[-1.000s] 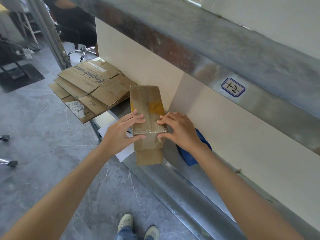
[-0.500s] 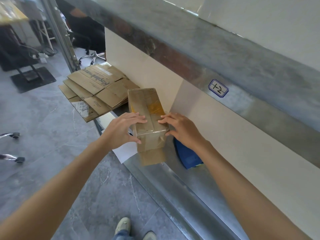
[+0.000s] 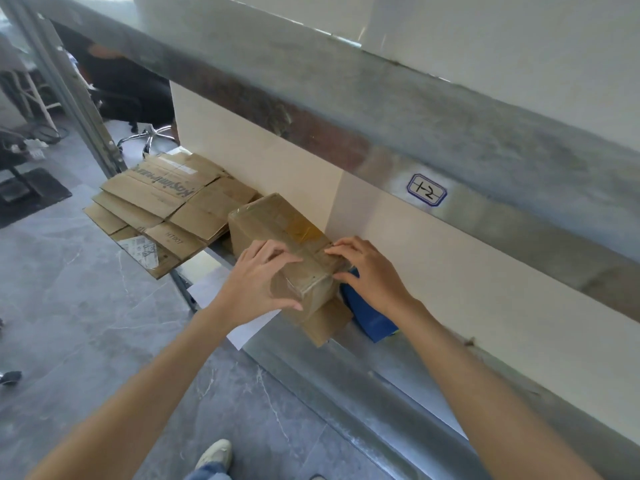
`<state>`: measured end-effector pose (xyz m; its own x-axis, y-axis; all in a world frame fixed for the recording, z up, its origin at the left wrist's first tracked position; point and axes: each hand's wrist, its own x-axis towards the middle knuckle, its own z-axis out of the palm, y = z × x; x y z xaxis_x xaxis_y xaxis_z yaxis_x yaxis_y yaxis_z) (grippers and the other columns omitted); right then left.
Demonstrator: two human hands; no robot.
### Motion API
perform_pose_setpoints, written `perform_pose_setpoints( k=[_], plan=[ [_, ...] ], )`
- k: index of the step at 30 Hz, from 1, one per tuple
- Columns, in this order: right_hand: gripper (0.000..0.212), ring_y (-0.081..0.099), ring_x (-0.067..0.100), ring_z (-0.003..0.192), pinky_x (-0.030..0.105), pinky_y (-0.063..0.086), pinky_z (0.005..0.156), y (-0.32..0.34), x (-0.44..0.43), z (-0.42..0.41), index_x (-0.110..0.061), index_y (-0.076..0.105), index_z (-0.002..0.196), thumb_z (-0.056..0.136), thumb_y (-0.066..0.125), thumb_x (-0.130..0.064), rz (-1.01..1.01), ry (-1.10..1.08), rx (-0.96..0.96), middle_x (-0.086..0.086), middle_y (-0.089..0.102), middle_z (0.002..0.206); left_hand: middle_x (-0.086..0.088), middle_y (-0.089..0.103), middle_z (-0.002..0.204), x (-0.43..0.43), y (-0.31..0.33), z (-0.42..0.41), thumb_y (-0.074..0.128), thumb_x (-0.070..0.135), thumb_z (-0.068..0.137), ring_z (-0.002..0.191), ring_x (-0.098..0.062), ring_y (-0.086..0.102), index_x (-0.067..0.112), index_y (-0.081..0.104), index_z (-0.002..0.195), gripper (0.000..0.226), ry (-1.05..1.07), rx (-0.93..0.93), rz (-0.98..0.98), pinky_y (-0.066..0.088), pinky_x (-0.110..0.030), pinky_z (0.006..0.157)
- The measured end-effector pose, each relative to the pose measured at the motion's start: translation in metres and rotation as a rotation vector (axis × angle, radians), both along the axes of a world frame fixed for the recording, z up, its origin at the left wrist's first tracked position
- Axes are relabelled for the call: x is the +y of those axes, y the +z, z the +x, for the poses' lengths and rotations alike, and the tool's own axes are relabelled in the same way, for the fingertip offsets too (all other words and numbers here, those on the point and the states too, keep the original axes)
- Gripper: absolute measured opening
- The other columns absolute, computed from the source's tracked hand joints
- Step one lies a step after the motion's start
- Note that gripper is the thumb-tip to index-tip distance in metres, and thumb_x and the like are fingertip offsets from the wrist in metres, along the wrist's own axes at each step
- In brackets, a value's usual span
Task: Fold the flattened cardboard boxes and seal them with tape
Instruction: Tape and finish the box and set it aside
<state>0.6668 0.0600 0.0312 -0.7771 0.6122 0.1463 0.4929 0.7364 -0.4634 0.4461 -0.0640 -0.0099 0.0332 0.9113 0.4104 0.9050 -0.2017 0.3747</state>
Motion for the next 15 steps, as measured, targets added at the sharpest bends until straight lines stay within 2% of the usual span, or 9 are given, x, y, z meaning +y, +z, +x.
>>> perform_pose_setpoints(
  k=[4, 6, 8, 10, 11, 12, 15],
  plan=[
    [0.048, 0.047, 0.008, 0.12, 0.017, 0.035, 0.096, -0.003, -0.006, -0.003, -0.025, 0.061, 0.133, 0.088, 0.074, -0.018, -0.047, -0.083, -0.003, -0.011, 0.052, 0.135, 0.002, 0.054, 0.125, 0.009, 0.005, -0.053, 0.065, 0.074, 0.07, 0.12, -0.019, 0.045, 0.022, 0.065, 0.123, 0.074, -0.026, -0.017, 0.0, 0.041, -0.045, 0.101],
    [0.051, 0.045, 0.005, 0.123, 0.018, 0.034, 0.1, -0.004, -0.012, -0.004, -0.029, 0.059, 0.136, 0.088, 0.074, -0.02, -0.073, -0.138, -0.021, -0.016, 0.049, 0.137, 0.001, 0.054, 0.13, 0.017, 0.007, -0.082, 0.066, 0.073, 0.07, 0.125, -0.021, 0.042, 0.021, 0.065, 0.125, 0.075, -0.002, -0.061, 0.002, 0.036, -0.041, 0.105],
    [0.055, 0.042, 0.004, 0.126, 0.024, 0.035, 0.106, -0.004, -0.02, -0.006, -0.032, 0.056, 0.138, 0.088, 0.074, -0.023, -0.106, -0.206, -0.032, -0.023, 0.044, 0.137, -0.001, 0.05, 0.139, 0.03, 0.007, -0.106, 0.075, 0.065, 0.07, 0.13, -0.017, 0.039, 0.019, 0.059, 0.132, 0.078, -0.013, -0.154, -0.02, 0.032, -0.035, 0.109],
    [0.059, 0.039, 0.002, 0.13, 0.027, 0.032, 0.112, -0.005, -0.03, -0.01, -0.033, 0.052, 0.142, 0.088, 0.074, -0.025, -0.149, -0.283, -0.022, -0.027, 0.039, 0.139, 0.002, 0.043, 0.145, 0.042, 0.008, -0.12, 0.083, 0.053, 0.068, 0.125, 0.005, 0.039, 0.021, 0.051, 0.14, 0.085, -0.057, -0.301, -0.092, 0.031, -0.018, 0.108],
    [0.062, 0.036, 0.003, 0.135, 0.029, 0.029, 0.115, -0.005, -0.036, -0.013, -0.033, 0.048, 0.144, 0.089, 0.074, -0.024, -0.159, -0.319, -0.034, -0.027, 0.036, 0.143, 0.005, 0.042, 0.147, 0.046, 0.007, -0.122, 0.083, 0.051, 0.067, 0.118, 0.018, 0.04, 0.023, 0.048, 0.143, 0.088, -0.086, -0.364, -0.141, 0.033, -0.009, 0.102],
    [0.065, 0.032, 0.007, 0.141, 0.03, 0.027, 0.118, -0.004, -0.042, -0.016, -0.032, 0.043, 0.148, 0.09, 0.073, -0.024, -0.153, -0.347, -0.065, -0.025, 0.032, 0.149, 0.008, 0.043, 0.147, 0.048, 0.004, -0.124, 0.083, 0.051, 0.067, 0.112, 0.022, 0.042, 0.025, 0.047, 0.144, 0.089, -0.104, -0.414, -0.181, 0.036, -0.007, 0.097],
    [0.077, 0.025, 0.014, 0.148, 0.031, 0.032, 0.115, -0.006, -0.064, -0.025, -0.027, 0.029, 0.155, 0.091, 0.071, -0.02, -0.038, -0.392, -0.2, -0.011, 0.016, 0.164, 0.014, 0.052, 0.141, 0.049, -0.007, -0.126, 0.085, 0.056, 0.062, 0.098, 0.012, 0.054, 0.031, 0.052, 0.141, 0.089, -0.075, -0.536, -0.182, 0.049, -0.022, 0.089]
  ],
)
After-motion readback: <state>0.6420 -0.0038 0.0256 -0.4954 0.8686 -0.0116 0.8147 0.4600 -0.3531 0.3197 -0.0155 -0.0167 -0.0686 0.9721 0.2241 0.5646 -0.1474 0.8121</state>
